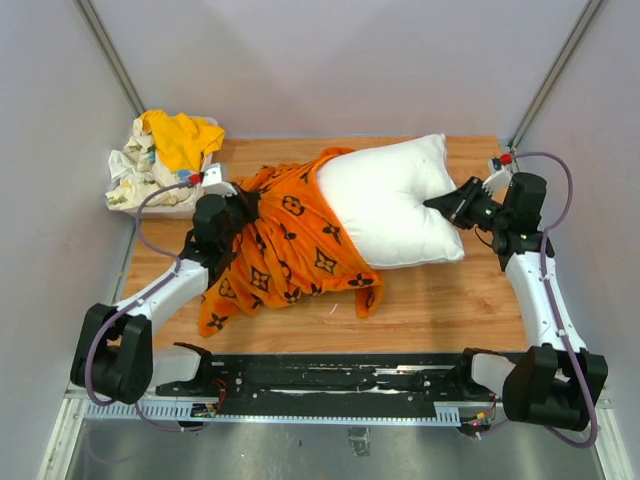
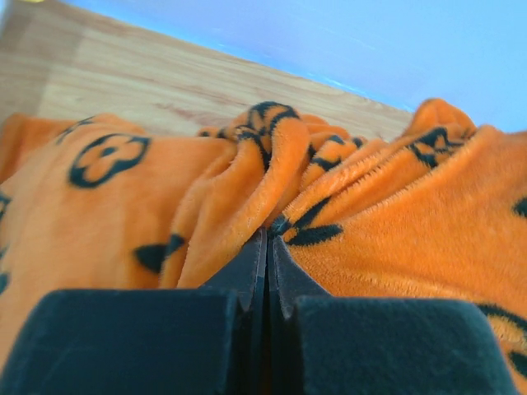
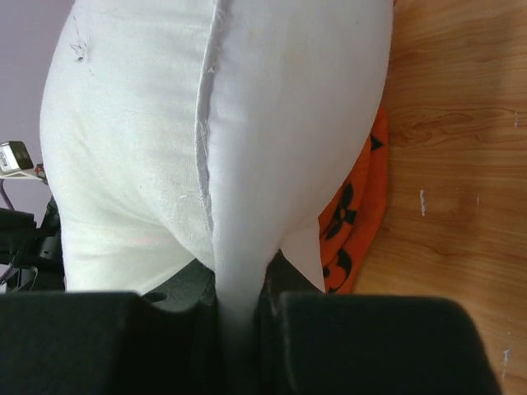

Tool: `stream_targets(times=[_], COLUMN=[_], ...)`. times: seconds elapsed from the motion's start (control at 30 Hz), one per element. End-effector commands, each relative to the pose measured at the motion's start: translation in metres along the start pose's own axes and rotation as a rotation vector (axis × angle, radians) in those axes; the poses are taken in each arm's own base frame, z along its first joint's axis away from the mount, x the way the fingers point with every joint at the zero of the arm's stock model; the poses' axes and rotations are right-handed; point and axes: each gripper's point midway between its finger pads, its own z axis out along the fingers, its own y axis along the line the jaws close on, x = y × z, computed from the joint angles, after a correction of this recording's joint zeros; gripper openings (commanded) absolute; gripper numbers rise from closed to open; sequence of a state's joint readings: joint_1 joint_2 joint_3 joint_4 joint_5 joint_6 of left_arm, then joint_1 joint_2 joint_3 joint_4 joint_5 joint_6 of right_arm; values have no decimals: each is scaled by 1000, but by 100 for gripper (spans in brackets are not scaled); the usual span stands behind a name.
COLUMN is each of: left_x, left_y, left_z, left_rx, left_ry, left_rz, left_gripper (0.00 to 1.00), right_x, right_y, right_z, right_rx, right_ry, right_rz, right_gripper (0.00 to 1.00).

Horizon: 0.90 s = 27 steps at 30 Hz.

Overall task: Remove the pillowcase from the pillow
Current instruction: Remove the pillow from the pillowcase.

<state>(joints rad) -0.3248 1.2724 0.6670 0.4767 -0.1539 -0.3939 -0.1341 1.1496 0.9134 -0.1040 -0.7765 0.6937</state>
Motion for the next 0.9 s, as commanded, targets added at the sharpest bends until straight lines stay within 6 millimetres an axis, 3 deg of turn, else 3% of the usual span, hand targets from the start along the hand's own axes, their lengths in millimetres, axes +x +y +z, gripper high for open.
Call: stream_targets(times=[0.0,0.1,0.23,0.37,0.4,0.43,0.5,0.53,0.73,0.87], left_x=[1,-5,-7,-6,-5,-6,-7,-9,-26,-71], left_y=[63,75,75,52,44,35,18,11,-39,-61], left_z=[-19,-28,-30,-25,-24,-22,-18,-15,-12,-37], left_rx=[-175,-230,-230,-98,-58,-22,17,18,104,176], left_ry=[-9,-37,-43,-36,-31,-32,-34,-38,-76,-173], left_rz=[-103,-89,-81,-78,-78,-74,-41,-21,17,2], left_gripper=[0,0,0,0,5,22,83,97,99,99], right_x=[-32,-33,-31,-29,-29,-28,-27,-27,-26,-26], right_y=[9,7,3,3,4,5,8,9,10,9], right_z=[-18,-19,-13,-10,-9,-9,-8,-8,-10,-12], right_rx=[7,11,-5,-13,-14,-15,-18,-18,-3,12], right_ry=[-150,-162,-158,-150,-151,-149,-149,-150,-151,-157], right_rz=[-97,-83,-48,-39,-42,-44,-52,-56,-73,-83], right_gripper=[1,1,1,1,1,1,1,1,1,1])
